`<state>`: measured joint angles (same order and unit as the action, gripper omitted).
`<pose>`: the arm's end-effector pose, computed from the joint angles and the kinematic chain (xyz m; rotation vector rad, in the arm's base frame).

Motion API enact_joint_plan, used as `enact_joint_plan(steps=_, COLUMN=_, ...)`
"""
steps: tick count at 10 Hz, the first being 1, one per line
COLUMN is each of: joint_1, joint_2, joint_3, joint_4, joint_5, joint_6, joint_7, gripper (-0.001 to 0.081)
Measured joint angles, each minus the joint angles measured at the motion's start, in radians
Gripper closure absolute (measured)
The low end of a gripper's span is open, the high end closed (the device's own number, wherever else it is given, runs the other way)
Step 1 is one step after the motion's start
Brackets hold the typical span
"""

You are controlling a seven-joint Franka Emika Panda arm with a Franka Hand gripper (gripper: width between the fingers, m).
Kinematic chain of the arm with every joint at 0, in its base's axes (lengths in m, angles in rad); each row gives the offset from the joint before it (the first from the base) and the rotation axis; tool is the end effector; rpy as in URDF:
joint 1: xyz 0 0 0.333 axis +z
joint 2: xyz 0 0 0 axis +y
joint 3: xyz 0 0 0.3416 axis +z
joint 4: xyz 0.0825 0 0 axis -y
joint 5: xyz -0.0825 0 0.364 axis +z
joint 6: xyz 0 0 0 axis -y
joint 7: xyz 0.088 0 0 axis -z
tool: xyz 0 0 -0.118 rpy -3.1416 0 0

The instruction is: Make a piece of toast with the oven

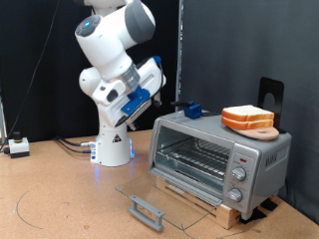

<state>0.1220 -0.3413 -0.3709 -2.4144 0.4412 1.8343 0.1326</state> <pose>0.3820 -0.0633 0.4473 -2.4950 0.6652 0.3208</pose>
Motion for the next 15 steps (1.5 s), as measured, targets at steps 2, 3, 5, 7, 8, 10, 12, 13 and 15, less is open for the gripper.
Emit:
enact_joint_plan(steps=2, joint_1=-0.004, joint_2=-0.061, joint_3=0.041, joint_4=-0.012, joint_5=-0.029, joint_6=0.028, joint_7=0.057, gripper=-0.0003)
enact_joint_plan(steps=3, joint_1=-0.004, joint_2=-0.058, joint_3=0.038, joint_4=-0.012, joint_5=-0.02, joint_6=0.018, joint_7=0.053, gripper=-0.0003)
enact_joint_plan(steps=5, joint_1=0.025, joint_2=-0.067, joint_3=0.034, joint_4=-0.011, joint_5=0.104, joint_6=0.013, joint_7=-0.065, gripper=-0.0003)
enact_joint_plan(steps=7, joint_1=0.075, joint_2=-0.097, joint_3=0.03, joint_4=-0.009, joint_5=0.252, joint_6=-0.027, joint_7=-0.193, gripper=-0.0003)
enact_joint_plan(steps=8, joint_1=0.099, joint_2=-0.111, joint_3=0.026, joint_4=-0.005, joint_5=0.299, joint_6=-0.087, joint_7=-0.268, gripper=-0.0003)
enact_joint_plan(steps=10, joint_1=0.144, joint_2=-0.143, joint_3=0.032, joint_4=-0.001, joint_5=0.3, joint_6=-0.162, joint_7=-0.453, gripper=-0.0003)
enact_joint_plan(steps=12, joint_1=0.171, joint_2=-0.188, joint_3=0.073, joint_4=-0.002, joint_5=0.23, joint_6=-0.184, joint_7=-0.556, gripper=-0.0003)
enact_joint_plan(steps=13, joint_1=0.172, joint_2=-0.215, joint_3=0.094, joint_4=-0.006, joint_5=0.191, joint_6=-0.184, joint_7=-0.566, gripper=-0.0003)
enact_joint_plan(steps=15, joint_1=0.174, joint_2=-0.214, joint_3=0.093, joint_4=-0.011, joint_5=0.217, joint_6=-0.162, joint_7=-0.612, gripper=-0.0003)
